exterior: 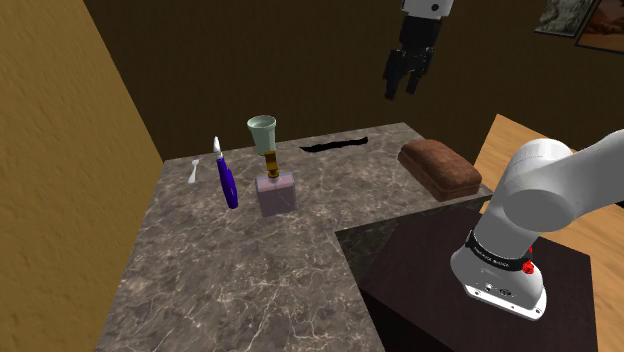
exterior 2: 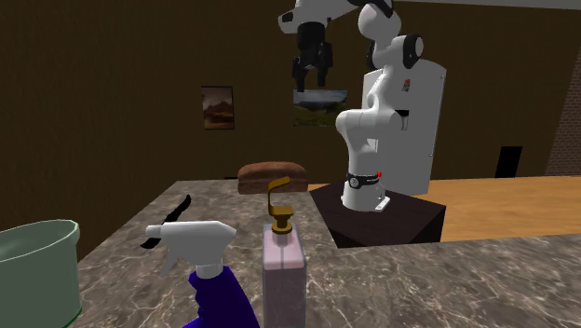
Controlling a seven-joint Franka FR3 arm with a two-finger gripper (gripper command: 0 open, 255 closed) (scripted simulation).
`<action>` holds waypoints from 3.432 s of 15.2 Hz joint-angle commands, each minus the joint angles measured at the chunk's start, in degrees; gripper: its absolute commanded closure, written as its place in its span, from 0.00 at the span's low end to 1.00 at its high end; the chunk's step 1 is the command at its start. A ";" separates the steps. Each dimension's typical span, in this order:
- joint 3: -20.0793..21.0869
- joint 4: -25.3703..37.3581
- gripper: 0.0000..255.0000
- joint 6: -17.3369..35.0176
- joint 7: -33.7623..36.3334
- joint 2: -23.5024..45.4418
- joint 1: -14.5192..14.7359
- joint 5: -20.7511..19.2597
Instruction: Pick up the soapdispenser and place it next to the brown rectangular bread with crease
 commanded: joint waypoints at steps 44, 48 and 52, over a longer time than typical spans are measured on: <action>7.13 16.48 0.00 39.39 -16.34 60.00 11.78 -3.46; 7.13 16.48 1.00 39.39 -16.35 60.00 11.78 -3.46; 7.13 16.47 1.00 39.39 -16.35 59.99 11.78 -3.46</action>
